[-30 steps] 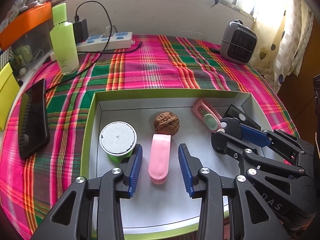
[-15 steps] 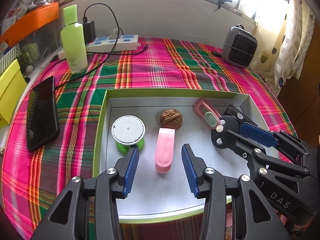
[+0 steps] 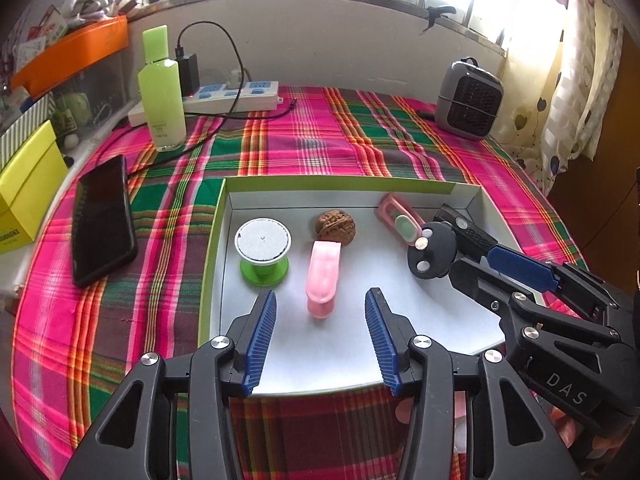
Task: Organize objects
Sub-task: 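Lift both open tools out of the box, then move left tool to the wrinkled walnut while right tool reaches the white knob, then close left tool on the walnut while right tool grasps the white knob, then carry walnut and white knob over the box with both tools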
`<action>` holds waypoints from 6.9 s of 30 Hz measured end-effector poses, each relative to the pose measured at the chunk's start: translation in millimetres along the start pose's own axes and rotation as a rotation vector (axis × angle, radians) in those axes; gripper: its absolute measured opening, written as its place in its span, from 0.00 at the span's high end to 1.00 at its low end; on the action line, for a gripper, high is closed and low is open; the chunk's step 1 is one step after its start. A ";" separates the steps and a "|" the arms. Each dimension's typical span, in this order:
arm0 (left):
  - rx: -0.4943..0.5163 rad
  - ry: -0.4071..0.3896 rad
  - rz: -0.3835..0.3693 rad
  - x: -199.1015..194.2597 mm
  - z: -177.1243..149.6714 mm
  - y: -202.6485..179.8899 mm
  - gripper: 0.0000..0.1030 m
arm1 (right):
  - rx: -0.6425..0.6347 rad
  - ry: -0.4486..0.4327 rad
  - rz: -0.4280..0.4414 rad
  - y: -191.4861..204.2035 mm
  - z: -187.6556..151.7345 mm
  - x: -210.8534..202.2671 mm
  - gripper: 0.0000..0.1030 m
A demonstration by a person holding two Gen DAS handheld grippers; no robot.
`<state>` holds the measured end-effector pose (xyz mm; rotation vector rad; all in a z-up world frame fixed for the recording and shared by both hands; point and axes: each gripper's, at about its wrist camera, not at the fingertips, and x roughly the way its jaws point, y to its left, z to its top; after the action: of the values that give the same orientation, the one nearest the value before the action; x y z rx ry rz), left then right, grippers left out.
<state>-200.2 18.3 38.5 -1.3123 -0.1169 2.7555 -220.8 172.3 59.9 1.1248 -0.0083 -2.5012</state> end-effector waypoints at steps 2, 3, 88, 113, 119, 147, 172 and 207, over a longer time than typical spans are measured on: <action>0.008 -0.012 0.021 -4.3 -3.7 -1.2 0.56 | 0.000 -0.009 -0.002 0.5 -2.6 -4.5 0.54; 0.008 -0.013 0.020 -5.6 -4.7 -1.6 0.56 | 0.000 -0.012 -0.001 0.7 -3.8 -6.3 0.54; 0.016 0.007 -0.173 -24.3 -76.7 -23.8 0.53 | 0.007 0.046 -0.091 -18.2 -82.4 -43.2 0.54; 0.038 0.003 -0.116 -19.0 -74.5 -21.1 0.69 | -0.016 0.067 -0.098 -16.9 -76.4 -34.5 0.70; 0.038 0.004 -0.119 -18.3 -74.3 -20.4 0.73 | -0.016 0.068 -0.098 -17.1 -76.4 -34.6 0.73; 0.036 -0.011 -0.115 -26.1 -73.9 -18.7 0.73 | -0.021 0.041 -0.052 -7.2 -75.4 -43.8 0.73; 0.020 -0.058 -0.123 -41.1 -45.8 -9.3 0.73 | -0.032 -0.020 -0.013 6.9 -49.0 -54.0 0.73; -0.031 -0.027 -0.081 1.2 -0.1 25.9 0.73 | -0.058 0.031 0.039 22.0 2.2 13.4 0.73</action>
<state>-202.0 -7.3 34.7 -1.2484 -0.2102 2.7145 -222.7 147.0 55.4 1.1282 0.0502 -2.4335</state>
